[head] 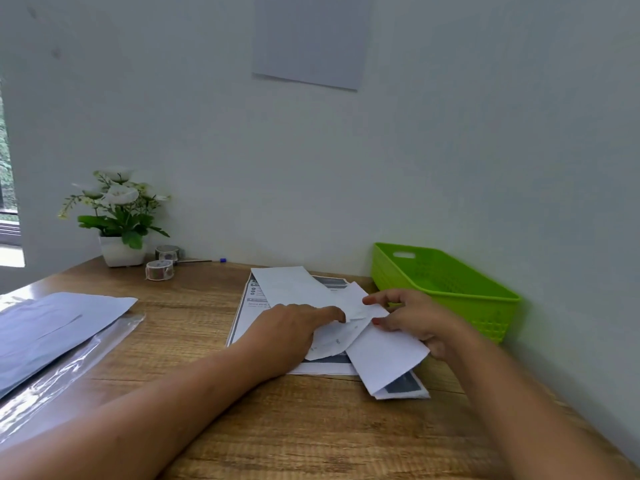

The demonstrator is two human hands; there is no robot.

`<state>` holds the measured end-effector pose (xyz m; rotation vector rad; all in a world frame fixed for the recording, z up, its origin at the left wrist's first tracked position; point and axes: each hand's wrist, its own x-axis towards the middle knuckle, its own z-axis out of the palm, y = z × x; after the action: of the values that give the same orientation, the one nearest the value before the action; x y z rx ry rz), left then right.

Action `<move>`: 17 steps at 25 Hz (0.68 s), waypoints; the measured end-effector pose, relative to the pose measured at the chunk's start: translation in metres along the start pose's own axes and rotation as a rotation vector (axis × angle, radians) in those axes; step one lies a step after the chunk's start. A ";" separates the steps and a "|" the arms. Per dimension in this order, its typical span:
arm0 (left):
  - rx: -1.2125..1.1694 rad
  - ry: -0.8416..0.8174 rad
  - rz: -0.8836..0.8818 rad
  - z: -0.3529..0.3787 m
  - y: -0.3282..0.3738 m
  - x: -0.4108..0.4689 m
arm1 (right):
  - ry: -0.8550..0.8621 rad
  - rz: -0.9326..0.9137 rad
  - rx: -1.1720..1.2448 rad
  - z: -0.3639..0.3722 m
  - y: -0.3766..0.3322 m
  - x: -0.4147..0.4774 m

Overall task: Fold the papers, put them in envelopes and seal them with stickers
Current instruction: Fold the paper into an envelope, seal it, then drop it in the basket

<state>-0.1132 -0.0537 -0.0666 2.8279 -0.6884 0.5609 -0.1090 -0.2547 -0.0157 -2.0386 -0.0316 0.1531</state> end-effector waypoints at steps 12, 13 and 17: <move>-0.072 0.028 -0.072 0.010 -0.010 0.002 | 0.078 -0.063 0.136 -0.024 -0.003 0.005; -0.080 0.038 -0.088 0.008 -0.008 0.003 | 0.089 -0.083 0.172 -0.025 -0.004 0.004; -0.068 0.052 -0.090 0.004 -0.002 0.005 | 0.128 -0.165 0.299 -0.022 -0.013 -0.006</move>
<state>-0.1069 -0.0547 -0.0690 2.7549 -0.5576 0.5815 -0.1113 -0.2691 0.0060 -1.7347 -0.0917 -0.0732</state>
